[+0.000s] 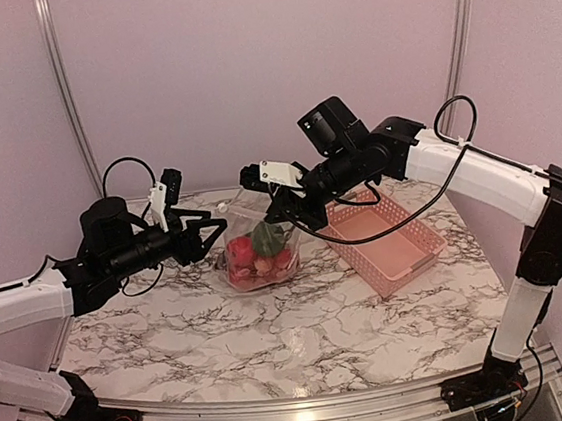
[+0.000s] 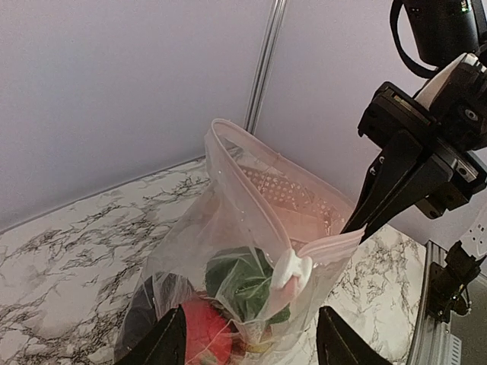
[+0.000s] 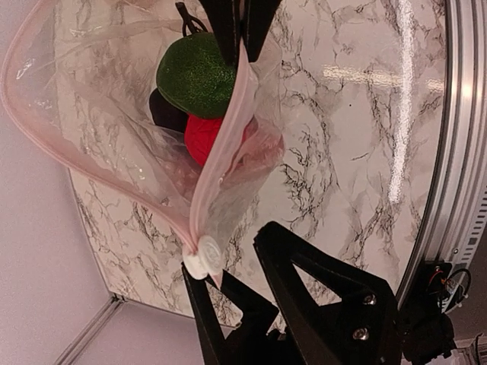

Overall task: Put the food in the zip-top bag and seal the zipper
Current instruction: Pass from the right arm to the left

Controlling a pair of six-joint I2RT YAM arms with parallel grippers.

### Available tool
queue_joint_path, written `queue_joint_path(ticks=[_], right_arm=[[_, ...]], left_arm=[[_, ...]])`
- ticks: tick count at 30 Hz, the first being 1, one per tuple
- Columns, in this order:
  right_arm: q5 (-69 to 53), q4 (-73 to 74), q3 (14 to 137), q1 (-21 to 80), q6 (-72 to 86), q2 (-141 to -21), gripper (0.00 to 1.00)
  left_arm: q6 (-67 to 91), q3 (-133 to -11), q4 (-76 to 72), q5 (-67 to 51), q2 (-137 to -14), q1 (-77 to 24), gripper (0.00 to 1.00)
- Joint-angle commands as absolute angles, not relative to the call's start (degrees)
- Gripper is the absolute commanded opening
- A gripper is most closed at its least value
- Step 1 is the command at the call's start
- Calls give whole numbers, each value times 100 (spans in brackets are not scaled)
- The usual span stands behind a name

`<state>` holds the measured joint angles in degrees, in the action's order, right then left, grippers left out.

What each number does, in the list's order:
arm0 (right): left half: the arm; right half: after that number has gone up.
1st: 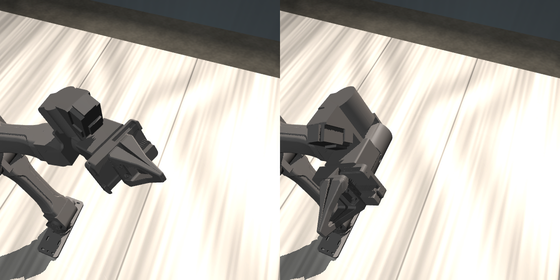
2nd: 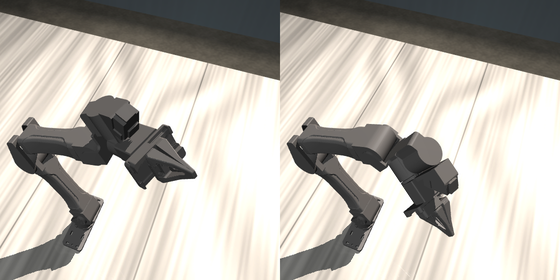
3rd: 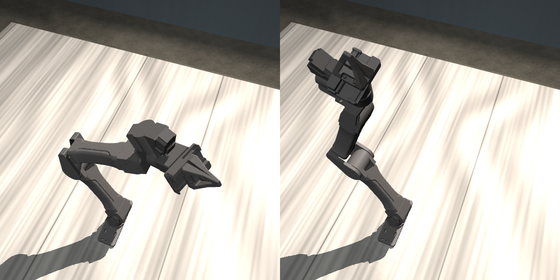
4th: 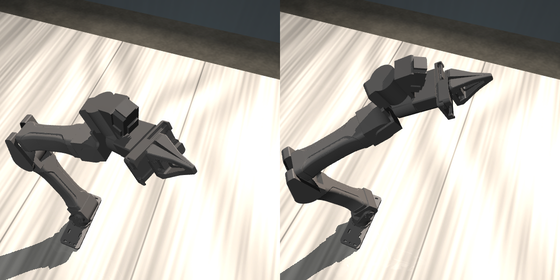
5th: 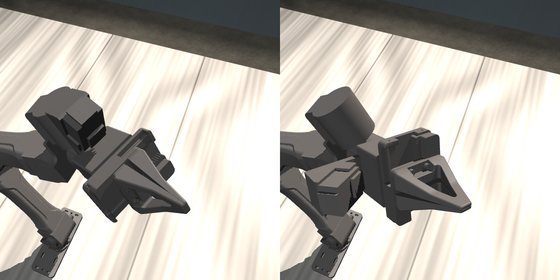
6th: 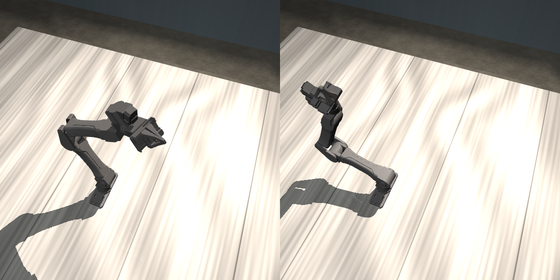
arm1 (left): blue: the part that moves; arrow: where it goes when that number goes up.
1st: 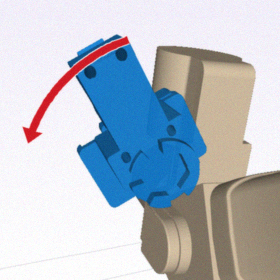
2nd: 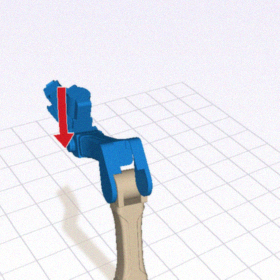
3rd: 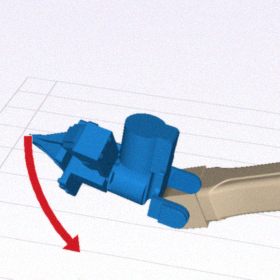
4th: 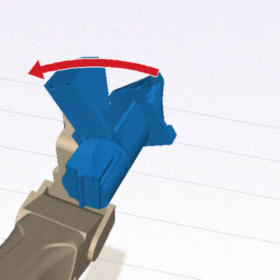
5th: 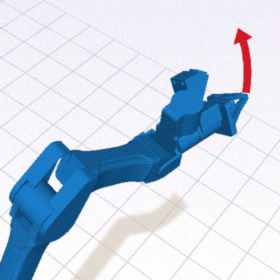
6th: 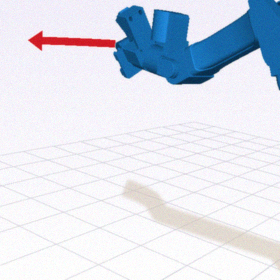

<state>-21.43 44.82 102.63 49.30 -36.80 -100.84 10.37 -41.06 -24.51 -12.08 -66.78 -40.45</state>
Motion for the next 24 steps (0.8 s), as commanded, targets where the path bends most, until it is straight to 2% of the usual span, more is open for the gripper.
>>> queue_joint_path(ticks=[1,12,20,24], right_arm=[[-2336,4486,10570,4931,-3555,-9916,0],[-2270,4488,10576,4929,-3529,-9905,0],[-2231,4487,10621,4898,-3491,-9905,0],[-2225,4509,10617,4883,-3489,-9916,0]], left_arm=[[773,-4400,-2900,-1584,-6960,-4042,59],[644,-4678,-3175,-1703,-7385,-4036,44],[418,-4592,-3264,-1713,-7546,-4039,47],[358,-4552,-3378,-1621,-7586,-4034,38]])
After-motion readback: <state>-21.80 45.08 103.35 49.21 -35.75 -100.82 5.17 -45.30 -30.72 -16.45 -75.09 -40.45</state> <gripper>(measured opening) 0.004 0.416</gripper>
